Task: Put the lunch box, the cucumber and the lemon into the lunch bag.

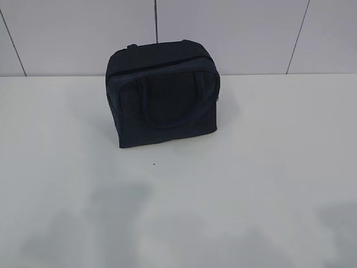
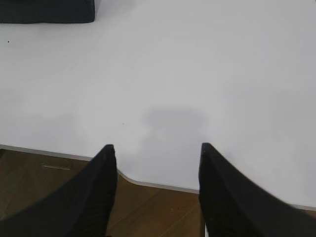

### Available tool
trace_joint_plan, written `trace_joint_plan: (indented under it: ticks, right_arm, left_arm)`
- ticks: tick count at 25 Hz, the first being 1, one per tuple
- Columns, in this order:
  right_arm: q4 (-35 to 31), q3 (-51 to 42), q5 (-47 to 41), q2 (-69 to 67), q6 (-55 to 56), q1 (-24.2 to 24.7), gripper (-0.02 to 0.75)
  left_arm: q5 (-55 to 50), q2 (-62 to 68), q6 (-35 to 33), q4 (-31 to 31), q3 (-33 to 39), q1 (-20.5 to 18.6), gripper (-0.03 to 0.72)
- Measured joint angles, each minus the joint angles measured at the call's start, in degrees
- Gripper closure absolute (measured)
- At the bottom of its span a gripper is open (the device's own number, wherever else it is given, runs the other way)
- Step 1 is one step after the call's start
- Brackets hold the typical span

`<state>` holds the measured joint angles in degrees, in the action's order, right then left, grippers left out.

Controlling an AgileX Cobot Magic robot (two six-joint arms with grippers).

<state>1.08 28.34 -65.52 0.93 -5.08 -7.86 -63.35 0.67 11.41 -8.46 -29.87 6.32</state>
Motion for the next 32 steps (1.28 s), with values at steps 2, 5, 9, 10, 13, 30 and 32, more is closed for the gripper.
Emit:
trace_joint_plan:
  ticks: [2,5,9,10,13,30,32]
  right_arm:
    - [0.00,0.00,0.00,0.00,0.00,0.00,0.327]
    - [0.00,0.00,0.00,0.00,0.00,0.11,0.327]
    - [0.00,0.00,0.00,0.00,0.00,1.69,0.327]
    - [0.00,0.00,0.00,0.00,0.00,2.18,0.327]
    - [0.00,0.00,0.00,0.00,0.00,4.16,0.327]
    - [0.00,0.00,0.00,0.00,0.00,5.73,0.327]
    - [0.00,0.00,0.00,0.00,0.00,5.73,0.327]
  left_arm:
    - [0.00,0.00,0.00,0.00,0.00,0.00,0.431]
    - [0.00,0.00,0.00,0.00,0.00,0.00,0.431]
    - [0.00,0.00,0.00,0.00,0.00,0.00,0.431]
    - [0.00,0.00,0.00,0.00,0.00,0.00,0.430]
    - [0.00,0.00,0.00,0.00,0.00,0.00,0.430]
    - [0.00,0.00,0.00,0.00,0.00,0.00,0.431]
    - [0.00,0.00,0.00,0.00,0.00,0.00,0.431]
